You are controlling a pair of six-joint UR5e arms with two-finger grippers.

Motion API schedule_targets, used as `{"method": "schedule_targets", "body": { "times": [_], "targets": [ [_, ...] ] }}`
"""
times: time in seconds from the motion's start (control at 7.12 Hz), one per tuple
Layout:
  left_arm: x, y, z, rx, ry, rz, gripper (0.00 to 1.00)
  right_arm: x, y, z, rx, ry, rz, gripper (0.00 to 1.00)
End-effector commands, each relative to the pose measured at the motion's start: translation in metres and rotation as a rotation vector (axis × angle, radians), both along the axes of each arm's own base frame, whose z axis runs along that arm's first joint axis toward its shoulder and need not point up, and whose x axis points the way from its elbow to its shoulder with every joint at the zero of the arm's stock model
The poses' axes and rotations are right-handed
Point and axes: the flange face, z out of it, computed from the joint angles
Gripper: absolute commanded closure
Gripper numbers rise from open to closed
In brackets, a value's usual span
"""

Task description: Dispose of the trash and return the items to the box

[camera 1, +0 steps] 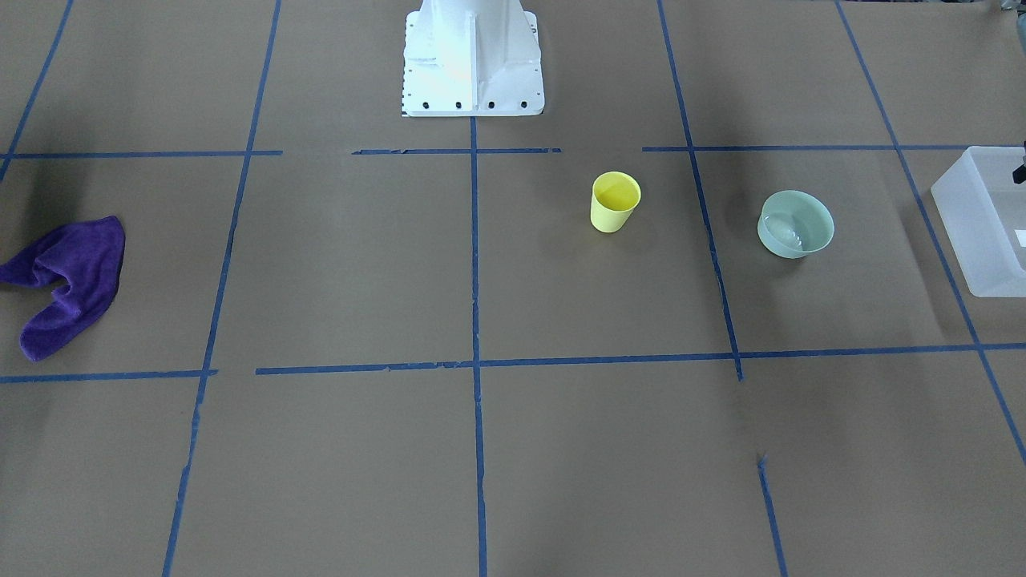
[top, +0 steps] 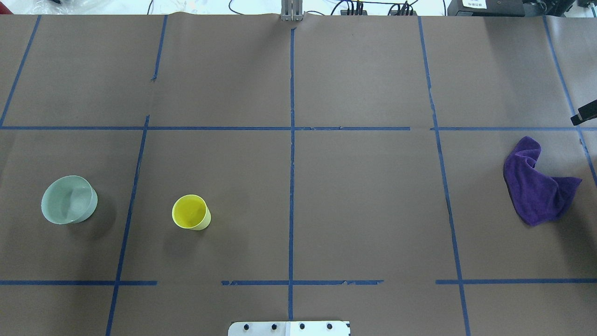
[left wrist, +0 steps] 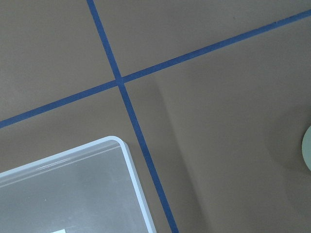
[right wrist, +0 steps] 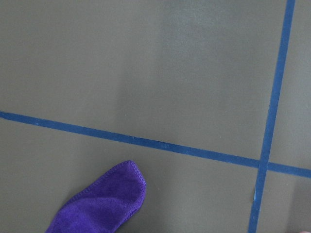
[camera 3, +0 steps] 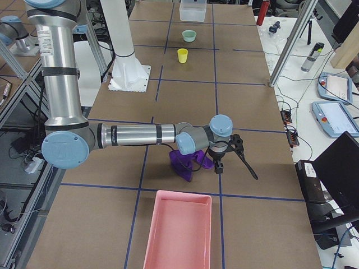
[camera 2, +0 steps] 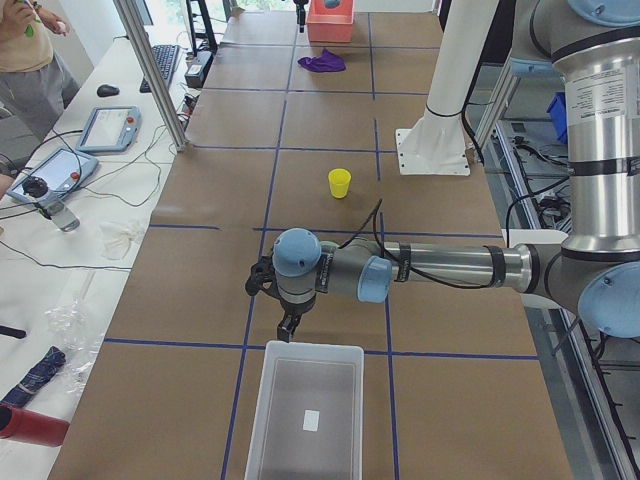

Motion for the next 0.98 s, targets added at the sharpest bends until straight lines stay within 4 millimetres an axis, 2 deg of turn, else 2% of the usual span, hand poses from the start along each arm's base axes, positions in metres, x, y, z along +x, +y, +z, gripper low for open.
{"method": "schedule_targets", "body": {
  "times": [0.0, 0.14, 0.42, 0.56, 0.84],
  "targets": [
    [0.001, -0.007, -0.019, 0.023, 0.007, -0.014, 0.00, 0.017, 0.003, 0.014, -0.067, -0.037, 0.023, 0.00],
    [0.001, -0.005, -0.040, 0.065, 0.005, -0.014, 0.00, 0.017, 0.003, 0.013, -0.066, -0.035, 0.022, 0.00],
    [0.002, -0.014, -0.042, 0.085, 0.008, -0.012, 0.00, 0.017, 0.004, 0.016, -0.063, -0.030, 0.024, 0.00],
    [0.002, -0.012, -0.024, 0.057, 0.025, -0.008, 0.00, 0.018, 0.006, 0.018, -0.069, -0.026, 0.031, 0.00],
    [0.005, -0.011, -0.044, 0.119, 0.087, -0.035, 0.00, 0.016, 0.004, 0.022, -0.076, -0.028, 0.028, 0.00]
  ]
}}
